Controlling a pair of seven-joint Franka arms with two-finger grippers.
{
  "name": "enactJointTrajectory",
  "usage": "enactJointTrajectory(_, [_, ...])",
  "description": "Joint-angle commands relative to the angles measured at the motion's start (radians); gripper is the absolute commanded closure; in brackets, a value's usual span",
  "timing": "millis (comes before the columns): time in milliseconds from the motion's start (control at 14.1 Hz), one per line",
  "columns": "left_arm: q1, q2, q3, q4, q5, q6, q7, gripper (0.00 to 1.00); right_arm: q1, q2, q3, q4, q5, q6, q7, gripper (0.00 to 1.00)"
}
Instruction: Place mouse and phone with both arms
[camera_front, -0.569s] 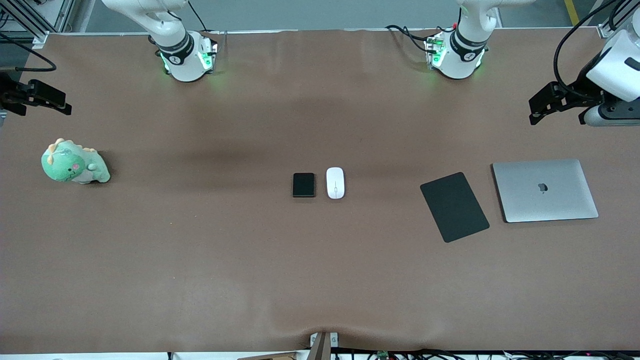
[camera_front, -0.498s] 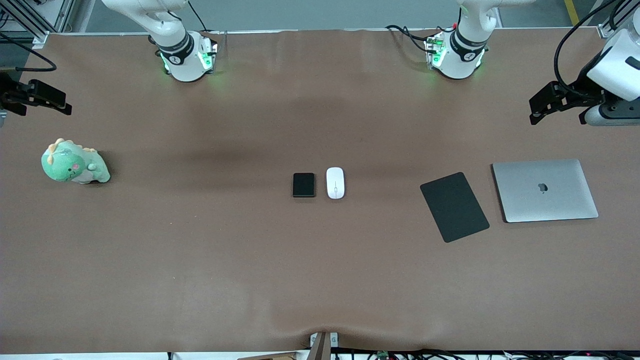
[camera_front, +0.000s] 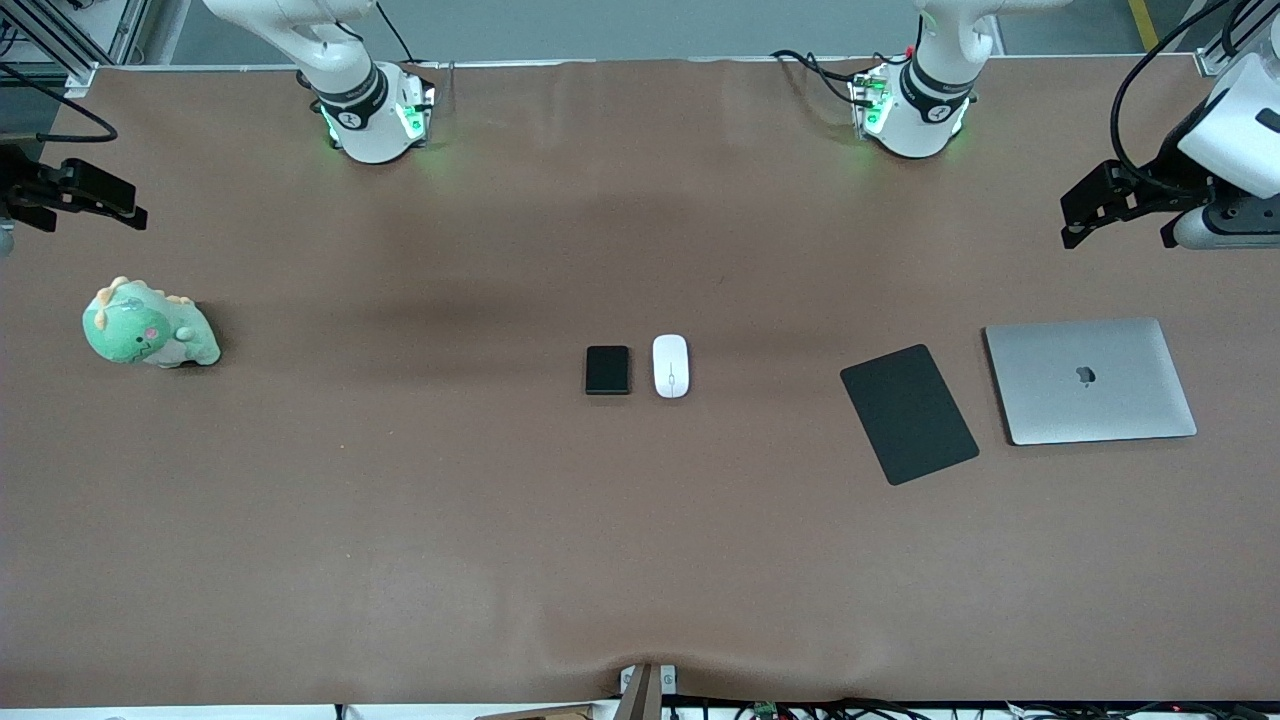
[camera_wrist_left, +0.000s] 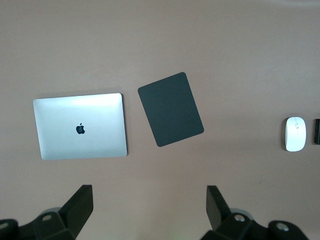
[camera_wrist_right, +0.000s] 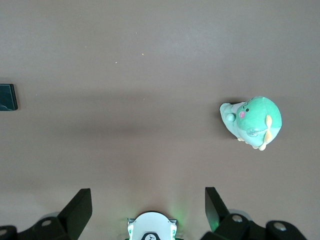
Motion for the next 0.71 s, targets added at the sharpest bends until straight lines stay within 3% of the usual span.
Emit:
enactJointTrajectory(0, [0.005,-0.001,-0.003,0.010,-0.027,-0.026,0.005,0.00,0.036,-0.014,-0.006,0.007,-0.008,-0.001,0.004,0.00])
enactJointTrajectory(641, [0.003,0.006,0.000,0.011,-0.012,-0.028,-0.006,0.00,0.042,-0.012,-0.009,0.004,-0.009,-0.027,0.001,0.00])
